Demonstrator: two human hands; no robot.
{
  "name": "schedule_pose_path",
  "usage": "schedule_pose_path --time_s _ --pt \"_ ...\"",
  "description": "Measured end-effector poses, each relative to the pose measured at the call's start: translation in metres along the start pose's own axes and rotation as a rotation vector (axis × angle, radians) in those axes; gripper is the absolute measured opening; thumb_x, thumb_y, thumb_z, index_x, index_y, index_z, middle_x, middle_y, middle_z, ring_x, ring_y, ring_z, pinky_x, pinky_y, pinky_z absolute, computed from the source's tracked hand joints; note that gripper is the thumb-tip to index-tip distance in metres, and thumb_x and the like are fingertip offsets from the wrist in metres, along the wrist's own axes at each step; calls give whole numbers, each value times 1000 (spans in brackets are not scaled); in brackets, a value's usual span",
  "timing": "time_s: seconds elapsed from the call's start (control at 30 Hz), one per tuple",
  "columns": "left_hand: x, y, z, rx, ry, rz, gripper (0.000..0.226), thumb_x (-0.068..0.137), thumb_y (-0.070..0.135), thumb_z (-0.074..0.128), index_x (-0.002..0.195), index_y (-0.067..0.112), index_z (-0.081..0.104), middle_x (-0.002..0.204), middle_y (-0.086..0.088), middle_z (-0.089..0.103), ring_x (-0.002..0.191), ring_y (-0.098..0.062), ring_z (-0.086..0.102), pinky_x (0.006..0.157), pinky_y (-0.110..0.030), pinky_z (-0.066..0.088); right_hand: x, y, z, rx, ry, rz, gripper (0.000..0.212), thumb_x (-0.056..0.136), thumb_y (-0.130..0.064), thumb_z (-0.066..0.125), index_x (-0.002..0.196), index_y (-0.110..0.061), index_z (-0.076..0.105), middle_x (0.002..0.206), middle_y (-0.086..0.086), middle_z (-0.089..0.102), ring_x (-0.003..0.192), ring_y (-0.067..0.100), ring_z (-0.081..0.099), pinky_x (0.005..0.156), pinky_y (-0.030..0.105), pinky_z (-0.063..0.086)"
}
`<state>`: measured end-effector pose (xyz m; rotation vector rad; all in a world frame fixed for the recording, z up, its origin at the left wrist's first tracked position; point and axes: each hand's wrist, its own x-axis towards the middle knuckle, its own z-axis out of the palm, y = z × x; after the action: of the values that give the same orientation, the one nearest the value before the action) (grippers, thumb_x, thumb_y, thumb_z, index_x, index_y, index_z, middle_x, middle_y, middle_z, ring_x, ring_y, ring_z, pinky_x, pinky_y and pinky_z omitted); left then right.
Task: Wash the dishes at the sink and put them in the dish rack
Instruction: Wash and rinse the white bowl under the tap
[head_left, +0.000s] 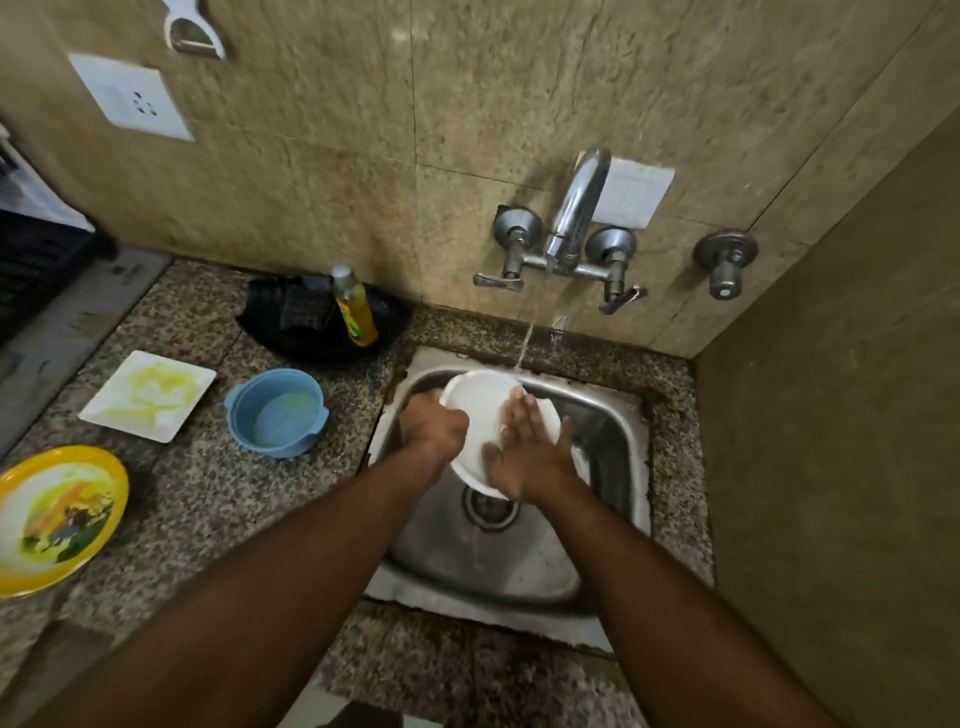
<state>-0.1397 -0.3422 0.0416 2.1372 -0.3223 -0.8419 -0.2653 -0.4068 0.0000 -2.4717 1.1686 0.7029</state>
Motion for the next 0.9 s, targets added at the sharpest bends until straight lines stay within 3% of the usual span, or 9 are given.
schedule_pose_path --time_s 0.13,0.27,0.37,0.43,0.53,0.63,0.7,0.77,0.9 --pt "4 0 2 6 -7 13 49 75 18 71 123 9 72 117 -18 74 108 -37 69 89 -40 57 17 13 -4 -53 139 -56 77 103 -57 15 161 -18 -18 164 -2 -35 151 17 -34 121 63 -10" --pt "15 1 2 -27 -72 42 33 97 21 68 126 5 71 117 -16 73 99 -28 66 78 -28 44 25 21 -18 -3 284 -14 85 100 -37 37 161 -14 -17 167 3 -30 154 19 -27 126 56 3" --pt "27 -6 3 -82 -56 0 35 99 40 65 113 11 77 109 -13 76 100 -33 70 88 -37 56 30 28 -33 161 321 -37 79 93 -18 49 163 -12 15 172 9 10 158 24 12 125 43 25" --pt "31 -13 5 -111 -125 -4 26 99 40 66 102 16 76 104 -10 76 95 -30 70 89 -43 59 33 38 -41 385 429 65 56 92 -18 61 147 -14 52 148 13 56 135 30 52 110 34 43" --pt "36 -21 5 -131 -212 1 22 97 37 70 100 15 74 108 -13 77 95 -30 73 90 -48 61 36 53 -46 725 346 164 26 93 -25 71 116 -13 77 119 9 75 109 28 68 96 35 53" --pt "42 -16 12 174 -164 55 59 86 63 70 114 12 75 114 -6 75 100 -27 69 90 -39 57 27 46 -41 689 392 83 21 97 -25 66 97 -10 81 100 11 78 95 29 70 84 33 54" --pt "42 -3 23 363 -110 68 105 59 101 53 128 24 70 127 -5 72 114 -30 67 98 -44 55 20 33 -39 512 485 73 28 101 -30 57 99 -12 79 97 10 77 90 29 70 78 32 52" --pt "36 12 32 397 -53 16 132 37 112 41 140 30 59 139 -8 65 125 -35 62 101 -54 53 16 21 -40 418 564 120 33 105 -31 48 101 -13 76 97 10 76 87 29 71 73 31 51" --pt "26 39 53 406 -6 64 129 35 112 41 135 32 61 134 -10 65 129 -39 54 104 -61 45 10 23 -47 428 624 258 29 102 -24 49 99 -13 75 94 11 76 87 32 71 72 33 53"
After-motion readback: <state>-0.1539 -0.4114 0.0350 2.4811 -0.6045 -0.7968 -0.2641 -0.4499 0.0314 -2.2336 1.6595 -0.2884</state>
